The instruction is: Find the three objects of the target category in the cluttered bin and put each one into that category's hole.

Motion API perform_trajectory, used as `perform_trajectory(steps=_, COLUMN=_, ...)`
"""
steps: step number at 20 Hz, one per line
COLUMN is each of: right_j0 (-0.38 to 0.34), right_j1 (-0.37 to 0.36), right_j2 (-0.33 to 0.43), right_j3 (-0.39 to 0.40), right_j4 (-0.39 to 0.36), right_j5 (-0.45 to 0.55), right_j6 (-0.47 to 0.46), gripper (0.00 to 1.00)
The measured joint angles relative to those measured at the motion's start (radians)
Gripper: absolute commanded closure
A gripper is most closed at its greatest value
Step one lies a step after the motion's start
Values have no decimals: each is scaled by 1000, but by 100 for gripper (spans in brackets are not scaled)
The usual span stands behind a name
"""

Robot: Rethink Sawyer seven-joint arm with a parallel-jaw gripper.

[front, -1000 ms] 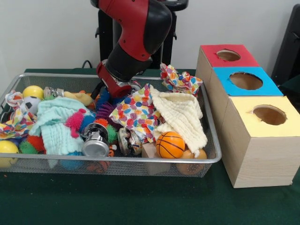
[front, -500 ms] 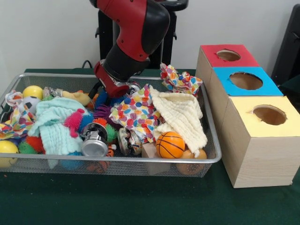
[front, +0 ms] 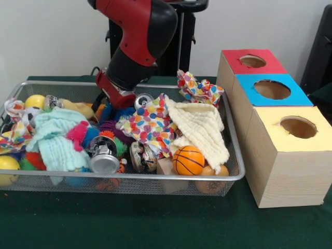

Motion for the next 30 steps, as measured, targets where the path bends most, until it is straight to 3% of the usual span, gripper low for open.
perform_trajectory(steps=4, right_j0=-59, right_j1=-22, right_j2=34, right_j3=0, right_j4=-68, right_j5=-54, right_j6=0, gripper=0)
perform_trajectory(steps=12, right_j0=-66, right_j1=-23, right_j2=51, right_j3=0, right_j4=-116, right_j5=-174, right_j6=0, gripper=0)
perform_trajectory(steps=30, right_j0=-105, right_j1=-46, right_j2=91, right_j3=-8, right_j4=-192, right_j5=-200, right_j6=0, gripper=0)
